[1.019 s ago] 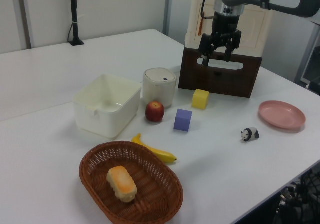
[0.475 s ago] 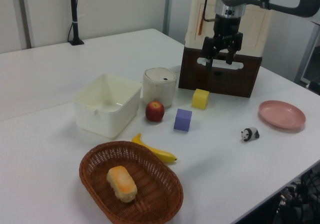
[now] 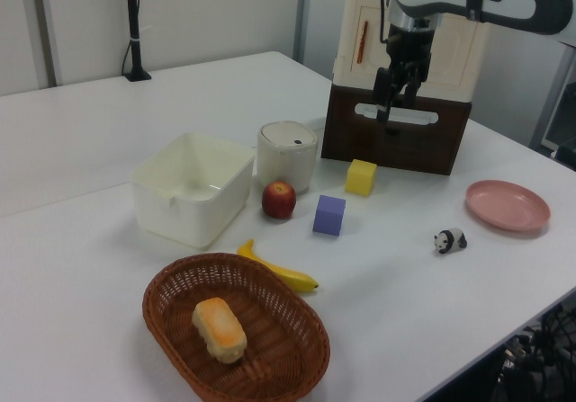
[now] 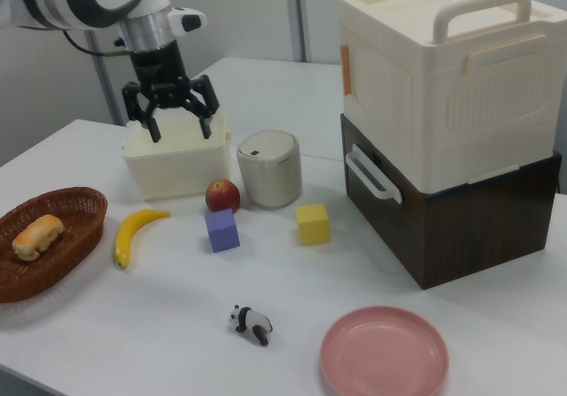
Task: Slide open the drawer
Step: 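Move the gripper from above the cream bin toward the wooden drawer unit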
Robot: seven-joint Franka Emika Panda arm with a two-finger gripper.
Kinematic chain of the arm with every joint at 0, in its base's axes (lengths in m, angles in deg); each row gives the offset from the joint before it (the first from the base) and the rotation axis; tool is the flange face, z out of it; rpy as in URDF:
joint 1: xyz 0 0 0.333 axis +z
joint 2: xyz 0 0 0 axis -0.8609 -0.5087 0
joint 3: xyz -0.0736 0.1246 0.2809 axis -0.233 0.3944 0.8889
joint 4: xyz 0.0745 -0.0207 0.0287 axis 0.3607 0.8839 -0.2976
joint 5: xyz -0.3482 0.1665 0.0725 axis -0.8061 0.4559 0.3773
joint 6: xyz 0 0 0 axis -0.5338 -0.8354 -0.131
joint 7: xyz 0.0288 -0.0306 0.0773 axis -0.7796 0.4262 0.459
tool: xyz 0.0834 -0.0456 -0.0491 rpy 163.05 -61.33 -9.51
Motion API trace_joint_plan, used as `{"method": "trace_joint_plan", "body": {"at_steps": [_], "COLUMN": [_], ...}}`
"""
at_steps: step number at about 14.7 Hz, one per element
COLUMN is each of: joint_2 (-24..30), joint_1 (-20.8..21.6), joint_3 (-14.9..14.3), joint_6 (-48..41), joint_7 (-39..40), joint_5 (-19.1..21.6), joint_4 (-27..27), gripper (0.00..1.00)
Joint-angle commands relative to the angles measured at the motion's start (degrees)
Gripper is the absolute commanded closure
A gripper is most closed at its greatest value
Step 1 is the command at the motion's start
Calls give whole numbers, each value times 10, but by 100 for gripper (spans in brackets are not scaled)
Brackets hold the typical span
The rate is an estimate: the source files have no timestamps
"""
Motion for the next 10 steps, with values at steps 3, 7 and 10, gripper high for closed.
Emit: {"method": "trace_joint_plan", "body": {"at_steps": [3, 7, 10], "joint_2": [-30, -83, -107], "joint_1": [-52, -75, -84], "joint_3": [2, 1, 0], "joint_6": [101, 230, 290], "joint_7": [195, 195, 194], "joint_5": [-13, -18, -46], "joint_4": [5, 4, 4], "gripper": [0, 0, 0]}}
